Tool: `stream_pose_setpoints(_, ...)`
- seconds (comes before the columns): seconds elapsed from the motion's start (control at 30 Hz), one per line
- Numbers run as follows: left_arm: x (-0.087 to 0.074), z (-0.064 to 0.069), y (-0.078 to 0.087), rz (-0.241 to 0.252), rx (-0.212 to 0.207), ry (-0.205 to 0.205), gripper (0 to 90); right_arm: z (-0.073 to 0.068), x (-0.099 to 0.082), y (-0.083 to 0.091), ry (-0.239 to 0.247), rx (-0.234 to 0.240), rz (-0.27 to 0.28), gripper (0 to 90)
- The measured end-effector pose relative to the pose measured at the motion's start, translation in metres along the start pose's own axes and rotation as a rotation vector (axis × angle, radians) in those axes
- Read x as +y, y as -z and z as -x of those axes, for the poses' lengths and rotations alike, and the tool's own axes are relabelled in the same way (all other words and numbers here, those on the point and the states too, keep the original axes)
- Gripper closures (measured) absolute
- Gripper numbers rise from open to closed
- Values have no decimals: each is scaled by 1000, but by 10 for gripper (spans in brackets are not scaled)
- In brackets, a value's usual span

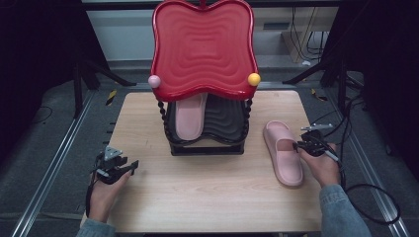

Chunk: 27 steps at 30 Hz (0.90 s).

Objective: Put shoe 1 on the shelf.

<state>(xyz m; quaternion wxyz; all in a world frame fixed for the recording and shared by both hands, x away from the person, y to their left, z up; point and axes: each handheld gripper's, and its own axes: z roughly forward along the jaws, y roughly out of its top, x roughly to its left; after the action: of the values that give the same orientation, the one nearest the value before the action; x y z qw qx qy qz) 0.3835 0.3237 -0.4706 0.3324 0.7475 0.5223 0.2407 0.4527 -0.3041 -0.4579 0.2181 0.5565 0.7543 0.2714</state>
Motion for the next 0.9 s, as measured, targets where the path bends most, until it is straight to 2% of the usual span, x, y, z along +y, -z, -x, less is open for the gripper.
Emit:
stream_pose_setpoints(0.07, 0, 0, 0, -1, 1, 1, 494, 0, 0, 2, 14, -12, -2, 791)
stream_pose_setpoints(0.13, 0, -1, 0, -2, 1, 1, 494, -1, -2, 6, 28, 8, -14, 807)
stream_pose_setpoints(0.17, -1, -1, 1, -1, 2, 3, 494, -3, -6, 14, 56, 12, -7, 821)
stream_pose_setpoints(0.27, -1, -1, 0, 0, 4, 6, 494, -10, -14, 31, 94, 42, 5, 840)
stream_pose_setpoints(0.4, -1, 3, -2, -8, 4, -9, 495, -28, -30, 58, 200, 104, 14, 840)
stream_pose_setpoints(0.5, -2, 4, -3, -15, 3, -14, 495, -50, -38, 74, 262, 182, 34, 841)
stream_pose_setpoints(0.63, -3, 5, -5, -20, 4, -19, 494, -81, -35, 73, 337, 254, 42, 841)
stream_pose_setpoints(0.73, -3, 4, -4, -20, 3, -14, 494, -112, -25, 60, 397, 314, 38, 842)
stream_pose_setpoints(0.83, -4, 3, -4, -17, 1, -10, 494, -139, -14, 45, 436, 359, 29, 841)
stream_pose_setpoints(0.87, -4, 3, -4, -17, 1, -10, 494, -139, -14, 45, 436, 359, 29, 841)
stream_pose_setpoints(0.9, -4, 3, -4, -18, 0, -13, 494, -147, -10, 39, 454, 367, 26, 840)
